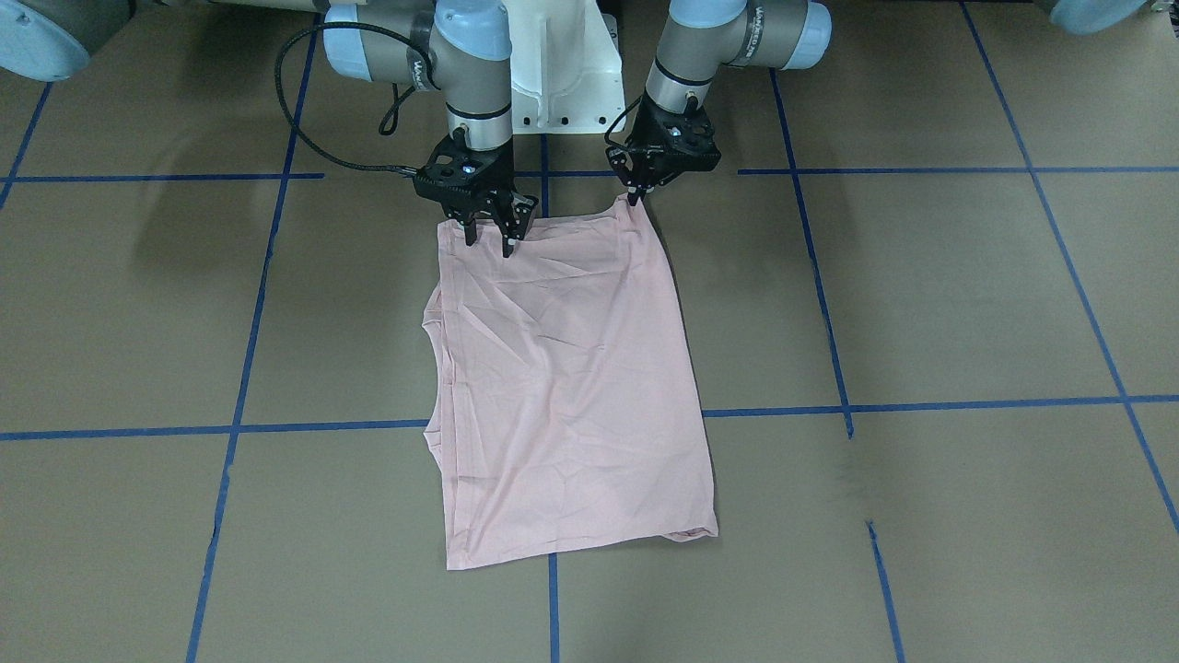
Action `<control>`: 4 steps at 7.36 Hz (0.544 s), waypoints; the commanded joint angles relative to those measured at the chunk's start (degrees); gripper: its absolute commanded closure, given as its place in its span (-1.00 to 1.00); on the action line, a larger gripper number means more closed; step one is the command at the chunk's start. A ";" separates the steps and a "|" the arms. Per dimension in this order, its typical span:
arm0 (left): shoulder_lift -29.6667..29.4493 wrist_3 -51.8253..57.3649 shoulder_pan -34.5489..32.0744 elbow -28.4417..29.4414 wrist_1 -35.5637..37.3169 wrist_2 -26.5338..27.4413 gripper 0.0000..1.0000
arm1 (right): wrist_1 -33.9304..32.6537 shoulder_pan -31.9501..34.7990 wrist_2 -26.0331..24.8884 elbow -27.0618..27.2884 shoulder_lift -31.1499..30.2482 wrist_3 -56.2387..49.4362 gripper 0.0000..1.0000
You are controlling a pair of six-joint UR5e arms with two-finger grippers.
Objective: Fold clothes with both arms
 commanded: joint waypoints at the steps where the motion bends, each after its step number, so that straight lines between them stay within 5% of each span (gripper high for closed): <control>1: 0.00 0.07 0.01 0.00 0.03 -0.06 1.00 | -1.90 -0.17 -0.04 -0.17 -0.35 0.52 -0.28; 4: -0.27 0.16 0.01 0.18 0.03 -0.06 1.00 | -1.91 -0.88 -0.12 -0.69 -0.79 0.60 -0.27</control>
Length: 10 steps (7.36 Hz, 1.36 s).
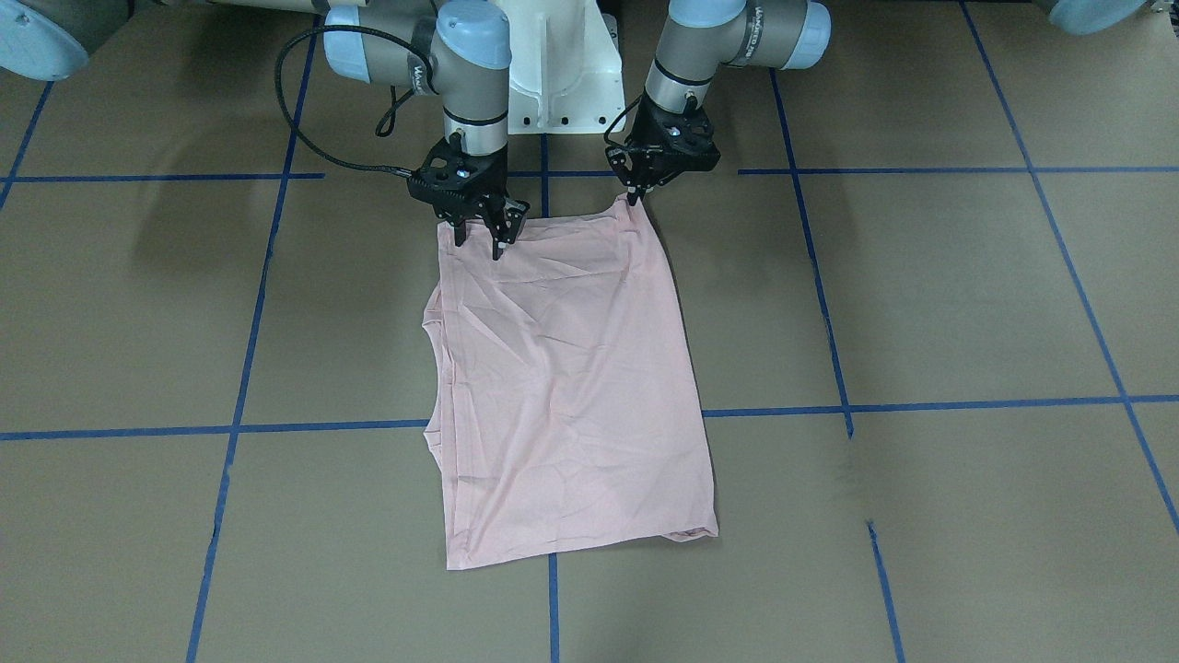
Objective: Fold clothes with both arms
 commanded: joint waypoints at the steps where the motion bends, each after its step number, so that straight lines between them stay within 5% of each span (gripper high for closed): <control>1: -0.05 0.01 0.00 0.15 -0.09 0.00 1.00 | 0.04 -0.38 -0.20 -1.04 -0.05 0.08 -0.27; 2: -0.05 0.01 0.00 0.06 -0.09 0.00 1.00 | 0.22 -0.47 -0.55 -1.66 0.12 0.08 -0.26; 3: -0.05 0.01 0.00 0.06 0.00 -0.09 1.00 | 0.22 -0.47 -0.64 -1.66 0.30 0.08 0.05; 4: -0.05 0.01 0.00 0.06 -0.09 -0.09 1.00 | 0.22 -0.47 -0.65 -1.66 0.47 0.25 0.99; 10: -0.14 0.10 -0.09 -0.47 0.00 -0.53 1.00 | 0.31 -0.30 -0.82 -0.18 0.74 0.78 1.00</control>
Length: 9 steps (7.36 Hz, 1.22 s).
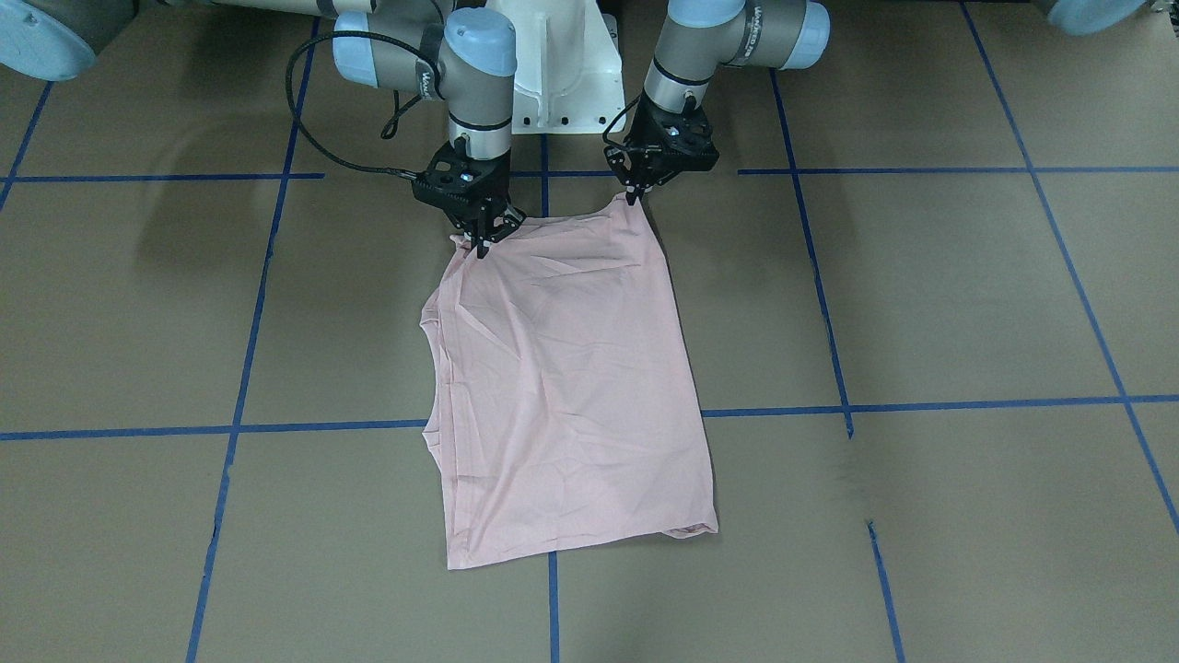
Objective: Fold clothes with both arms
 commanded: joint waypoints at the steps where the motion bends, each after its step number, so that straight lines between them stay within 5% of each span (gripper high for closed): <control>1: 0.02 0.15 -0.34 -2.12 0.52 -0.21 1.00 | -0.28 0.26 0.15 4.18 -0.85 -0.23 1.00; 2: 0.37 0.07 -0.60 -5.27 1.83 -0.82 1.00 | -1.94 0.35 0.24 7.95 -1.73 -0.23 1.00; 5: -0.24 0.07 -0.34 -23.34 19.09 -7.04 1.00 | -23.95 -3.06 0.51 30.17 -1.39 2.65 1.00; 6: -2.59 0.07 -0.51 -27.06 25.08 -7.85 1.00 | -25.67 -3.51 0.68 32.14 -0.95 3.20 1.00; 9: -5.67 6.54 -4.87 -20.19 25.49 -7.59 1.00 | -19.93 -2.13 0.07 23.06 -0.77 1.46 1.00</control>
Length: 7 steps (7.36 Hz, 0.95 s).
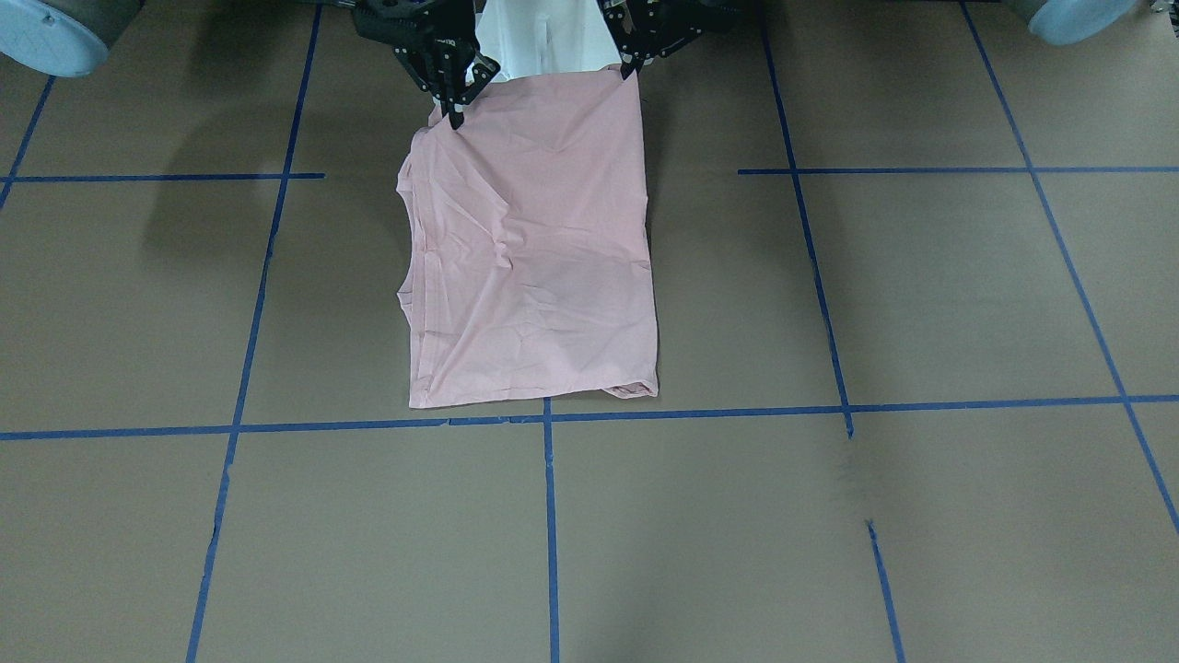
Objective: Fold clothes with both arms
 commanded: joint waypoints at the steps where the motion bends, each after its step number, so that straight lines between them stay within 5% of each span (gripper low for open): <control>1: -4.43 6.12 -6.48 9.12 -0.51 -0.24 1.00 | 7.99 3.43 -0.13 -8.81 0.04 -2.34 1.00; 5: -7.70 11.06 -15.38 21.20 -6.32 -0.59 1.00 | 15.32 11.51 0.40 -20.52 3.63 -8.58 1.00; 7: -9.64 11.07 -16.01 29.01 -12.69 -0.50 1.00 | 25.21 13.89 0.49 -31.39 6.36 -9.47 1.00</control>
